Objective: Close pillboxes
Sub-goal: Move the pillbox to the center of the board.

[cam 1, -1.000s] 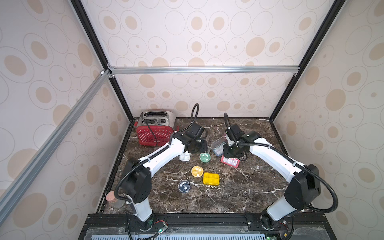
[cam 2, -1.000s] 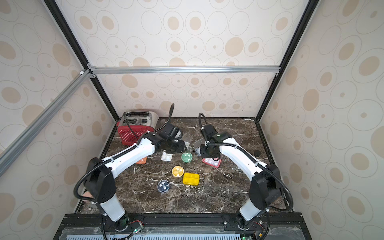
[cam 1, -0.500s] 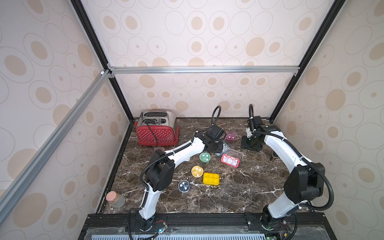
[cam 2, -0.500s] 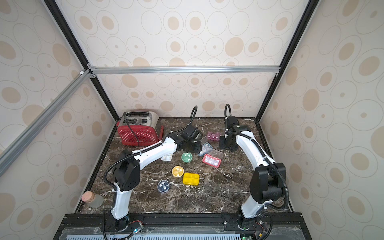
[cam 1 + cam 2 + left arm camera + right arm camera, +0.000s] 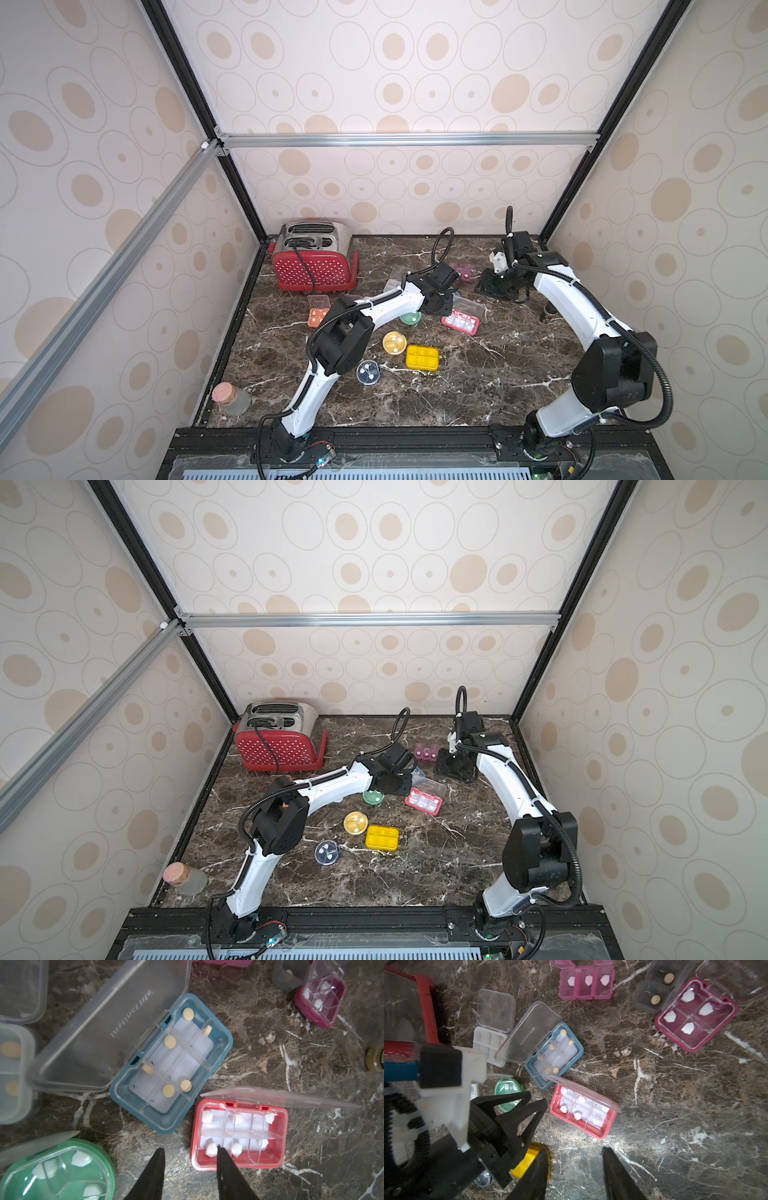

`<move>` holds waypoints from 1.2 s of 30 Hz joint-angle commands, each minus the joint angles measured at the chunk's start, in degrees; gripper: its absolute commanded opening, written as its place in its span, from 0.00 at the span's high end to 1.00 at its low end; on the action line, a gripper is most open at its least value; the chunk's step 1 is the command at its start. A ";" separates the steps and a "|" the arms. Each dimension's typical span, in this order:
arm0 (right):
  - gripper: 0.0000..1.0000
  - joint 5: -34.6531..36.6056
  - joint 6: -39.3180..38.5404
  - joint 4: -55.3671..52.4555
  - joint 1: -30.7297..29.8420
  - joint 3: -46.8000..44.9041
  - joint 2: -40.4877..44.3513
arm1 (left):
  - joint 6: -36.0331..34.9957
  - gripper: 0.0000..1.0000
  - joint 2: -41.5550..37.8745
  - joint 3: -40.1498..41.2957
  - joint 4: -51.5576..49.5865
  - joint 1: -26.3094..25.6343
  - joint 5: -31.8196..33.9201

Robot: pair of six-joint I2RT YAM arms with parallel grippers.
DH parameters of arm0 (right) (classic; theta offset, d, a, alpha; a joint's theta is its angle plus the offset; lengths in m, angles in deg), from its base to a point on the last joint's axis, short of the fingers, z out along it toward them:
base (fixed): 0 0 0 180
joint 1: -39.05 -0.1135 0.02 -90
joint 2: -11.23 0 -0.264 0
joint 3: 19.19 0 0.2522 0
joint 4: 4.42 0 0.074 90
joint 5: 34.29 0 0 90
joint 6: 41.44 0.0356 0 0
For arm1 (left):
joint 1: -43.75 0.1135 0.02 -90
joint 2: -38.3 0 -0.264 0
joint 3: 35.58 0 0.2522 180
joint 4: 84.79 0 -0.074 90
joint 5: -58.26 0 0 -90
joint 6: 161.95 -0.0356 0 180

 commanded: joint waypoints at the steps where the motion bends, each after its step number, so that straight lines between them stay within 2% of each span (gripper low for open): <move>1: 0.54 -1.97 0.22 0.09 -0.04 -0.66 1.69 | 1.06 0.60 1.66 -3.17 -0.48 -0.18 0.55; 5: 0.54 -2.78 0.71 0.13 -0.08 -1.15 2.93 | 0.66 0.68 3.77 -6.09 -2.61 -0.24 -0.58; 17: 0.55 -3.88 0.09 -0.25 -0.08 -0.91 3.73 | 0.30 0.66 5.96 -6.21 -4.24 -0.18 -2.05; 24: 0.55 -3.98 0.14 0.41 -0.08 -1.80 3.70 | 0.55 0.71 5.83 -4.67 -4.24 -0.36 -2.61; 36: 0.57 -4.54 0.53 1.15 -0.08 -2.40 3.85 | -0.16 0.75 4.82 -2.03 -4.50 -0.59 -2.61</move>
